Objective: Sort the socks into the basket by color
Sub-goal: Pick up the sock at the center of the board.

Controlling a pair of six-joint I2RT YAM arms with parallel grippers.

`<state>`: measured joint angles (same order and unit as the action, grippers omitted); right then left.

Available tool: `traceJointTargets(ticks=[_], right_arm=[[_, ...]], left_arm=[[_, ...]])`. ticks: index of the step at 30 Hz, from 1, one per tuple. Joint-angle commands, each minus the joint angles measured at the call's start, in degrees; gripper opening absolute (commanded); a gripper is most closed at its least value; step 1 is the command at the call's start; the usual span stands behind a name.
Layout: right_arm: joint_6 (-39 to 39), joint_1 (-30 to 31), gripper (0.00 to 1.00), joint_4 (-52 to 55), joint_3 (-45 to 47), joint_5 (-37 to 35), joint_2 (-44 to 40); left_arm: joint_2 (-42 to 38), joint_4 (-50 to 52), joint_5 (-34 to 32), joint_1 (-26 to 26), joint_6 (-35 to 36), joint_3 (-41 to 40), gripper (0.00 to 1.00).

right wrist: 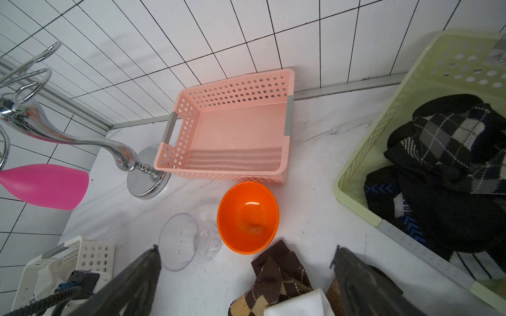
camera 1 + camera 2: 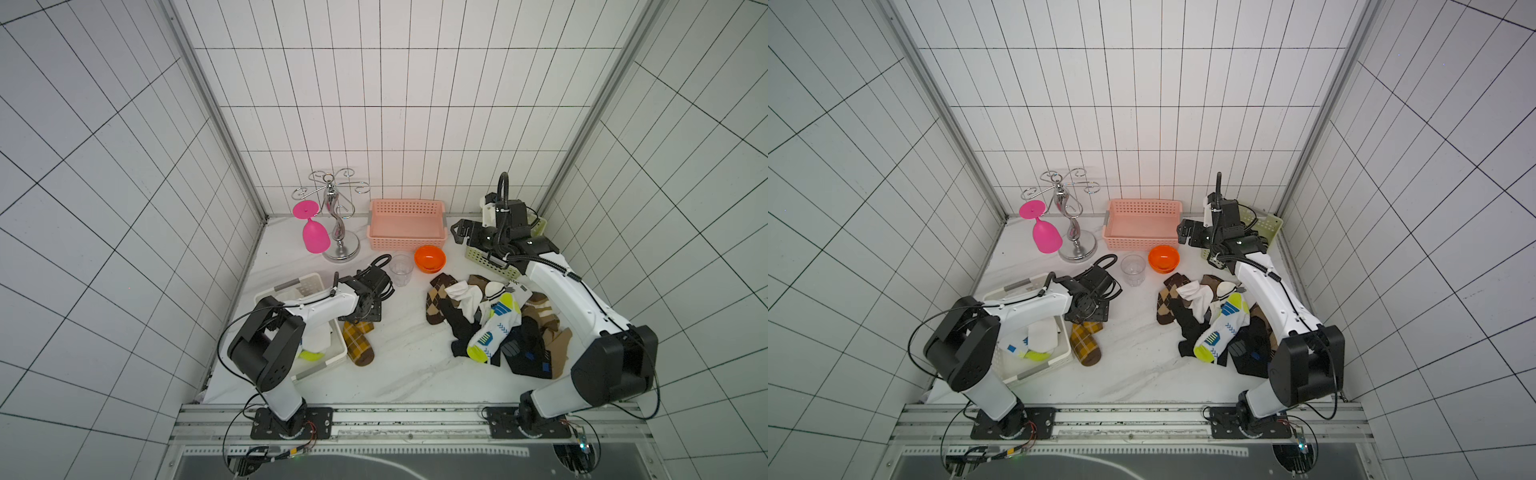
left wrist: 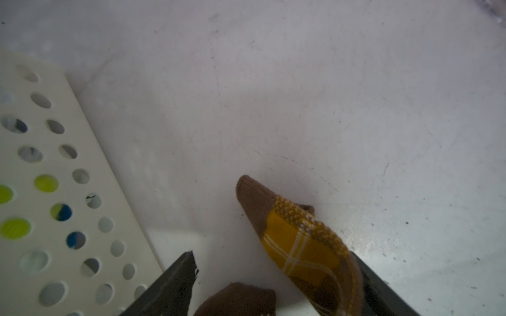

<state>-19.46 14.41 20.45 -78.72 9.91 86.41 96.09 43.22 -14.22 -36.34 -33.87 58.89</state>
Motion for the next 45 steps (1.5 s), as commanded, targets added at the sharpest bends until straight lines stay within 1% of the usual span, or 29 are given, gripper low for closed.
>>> traceJointTargets(ticks=[1, 4, 6, 9, 10, 11, 16, 19, 22, 25, 28, 32, 35, 39, 45], right_arm=[[1.0, 0.5, 0.99, 0.9, 2.7, -0.2, -1.4], [1.1, 0.5, 1.0, 0.6, 2.9, -0.2, -1.4], [1.1, 0.5, 0.99, 0.6, 3.1, -0.2, -1.5], [1.1, 0.5, 1.0, 0.6, 3.2, -0.5, -1.7], [1.2, 0.5, 1.0, 0.6, 3.2, -0.6, -1.7], [1.3, 0.5, 0.99, 0.6, 3.2, -0.6, -1.6], [1.6, 0.5, 0.99, 1.5, 2.4, -0.6, -1.6], [1.7, 0.5, 1.0, 1.9, 2.3, -0.5, -1.8], [1.7, 0.5, 1.0, 2.5, 2.1, -0.2, -1.8], [1.7, 0.5, 0.99, 2.7, 1.9, -0.1, -1.8], [1.5, 0.5, 1.0, 3.1, 1.5, -0.1, -1.8], [1.4, 0.5, 1.0, 3.1, 1.4, -0.3, -2.1], [1.4, 0.5, 0.99, 3.0, 1.1, -0.4, -2.3], [1.3, 0.5, 1.0, 2.9, 1.0, -0.2, -2.3], [1.6, 0.5, 1.0, 2.0, 2.1, -0.7, -2.6]], left_arm=[[-0.5, -2.0, 1.7, -0.3, -1.3, -1.5, 0.81], [-0.2, -2.9, 3.0, -0.3, -0.9, -1.6, 0.64], [-0.6, -3.0, 3.4, -0.3, -0.5, -1.3, 0.41], [-1.9, -3.0, 3.8, -0.3, 0.2, -0.6, 0.11], [-2.4, -2.8, 3.8, -0.3, 0.4, -0.3, 0.04], [-3.0, -2.6, 3.8, -0.3, 0.7, 0.3, 0.0], [-6.2, -0.6, 4.1, -0.4, 2.9, 5.1, 0.0], [-7.4, 1.5, 4.1, -0.5, 5.1, 10.1, 0.0], [-7.5, 5.0, 3.8, -0.5, 7.4, 17.3, 0.0], [-6.1, 8.9, 4.0, -0.4, 9.4, 26.3, 0.0], [-4.9, 9.2, 3.8, -0.4, 11.5, 34.0, 0.0], [-4.3, 2.6, 3.9, 0.1, 14.1, 38.1, 0.0], [-0.8, -1.4, 5.9, 2.0, 15.4, 42.4, 0.0], [4.0, -9.1, 6.3, 3.3, 18.4, 46.7, 0.0], [10.8, -25.3, 5.2, 4.0, 23.6, 48.0, 0.0]])
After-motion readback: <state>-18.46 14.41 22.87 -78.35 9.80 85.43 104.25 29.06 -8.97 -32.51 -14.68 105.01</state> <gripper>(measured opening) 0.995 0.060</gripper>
